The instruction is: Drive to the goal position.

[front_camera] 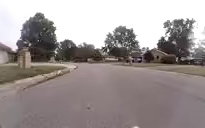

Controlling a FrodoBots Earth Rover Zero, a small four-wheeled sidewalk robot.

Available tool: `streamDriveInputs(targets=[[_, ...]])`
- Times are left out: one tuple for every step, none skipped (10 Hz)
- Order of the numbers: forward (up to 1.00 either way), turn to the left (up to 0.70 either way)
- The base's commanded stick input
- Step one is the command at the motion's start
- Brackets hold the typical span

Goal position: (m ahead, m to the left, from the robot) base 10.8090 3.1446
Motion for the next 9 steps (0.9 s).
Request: streamDriveInputs(targets=[[0.7, 0.0], [0.7, 0.0], [0.7, 0.0], [0.7, 0.0], [0.7, 0.0], [0.7, 0.0], [0.7, 0.0], [0.7, 0.0], [0.7, 0.0]])
